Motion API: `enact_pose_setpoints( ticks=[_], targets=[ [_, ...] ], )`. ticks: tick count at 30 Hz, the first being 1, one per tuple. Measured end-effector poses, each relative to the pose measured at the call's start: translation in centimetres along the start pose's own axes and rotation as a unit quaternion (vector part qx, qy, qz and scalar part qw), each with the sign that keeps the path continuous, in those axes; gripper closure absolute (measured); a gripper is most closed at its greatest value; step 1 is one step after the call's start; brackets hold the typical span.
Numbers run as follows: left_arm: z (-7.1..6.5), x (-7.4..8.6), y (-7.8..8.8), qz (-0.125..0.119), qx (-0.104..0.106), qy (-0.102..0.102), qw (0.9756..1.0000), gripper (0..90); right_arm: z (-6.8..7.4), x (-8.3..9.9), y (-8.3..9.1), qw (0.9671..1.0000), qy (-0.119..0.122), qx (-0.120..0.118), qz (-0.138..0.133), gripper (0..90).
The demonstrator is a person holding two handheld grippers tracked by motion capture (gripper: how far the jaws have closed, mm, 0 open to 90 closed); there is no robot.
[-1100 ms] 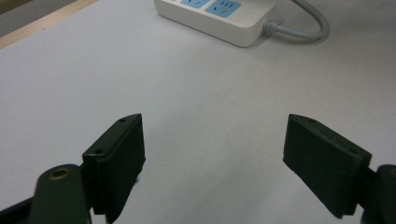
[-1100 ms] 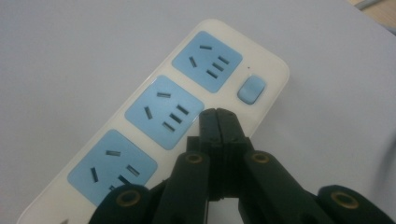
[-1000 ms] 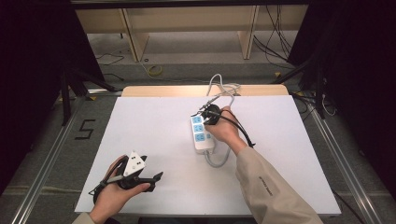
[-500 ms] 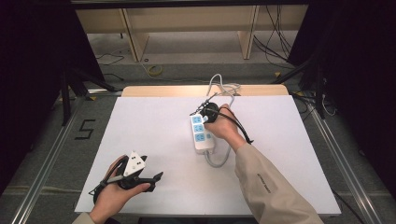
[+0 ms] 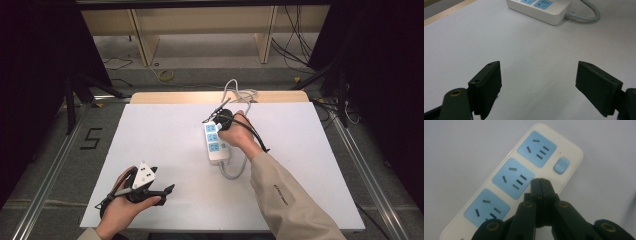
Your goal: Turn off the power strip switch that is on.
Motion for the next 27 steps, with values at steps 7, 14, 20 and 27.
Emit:
enact_pose_setpoints(
  ticks=[7, 14, 20, 27],
  targets=[
    [0.02, 0.04, 0.07, 0.002, 0.0, -0.004, 1.0, 20.5, 0.09, 0.05, 0.04, 1.0, 0.0, -0.004, 0.003, 90.0],
    [-0.02, 0.0, 0.01, 0.0, 0.0, 0.0, 1.0, 20.5, -0.19, -0.04, -0.01, 1.0, -0.002, 0.001, 0.001, 90.0],
    [0.0, 0.03, 0.06, 0.002, 0.0, -0.004, 1.0, 20.5, 0.08, -0.01, 0.06, 0.9999, 0.002, 0.0, 0.014, 90.0],
    [0.01, 0.03, 0.06, 0.003, 0.0, -0.004, 1.0, 20.5, 0.06, -0.07, 0.03, 0.9998, 0.002, 0.001, 0.018, 90.0]
  ],
)
Point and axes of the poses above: each handheld gripper's, and its own axes: y roughly backward along the jaws, x roughly out of its underside, z roughly to its left, the point moved 9 cm from there along -y, roughly forward along the jaws, and after that the axes turned 2 degrees about x, right-handed, at the moved point
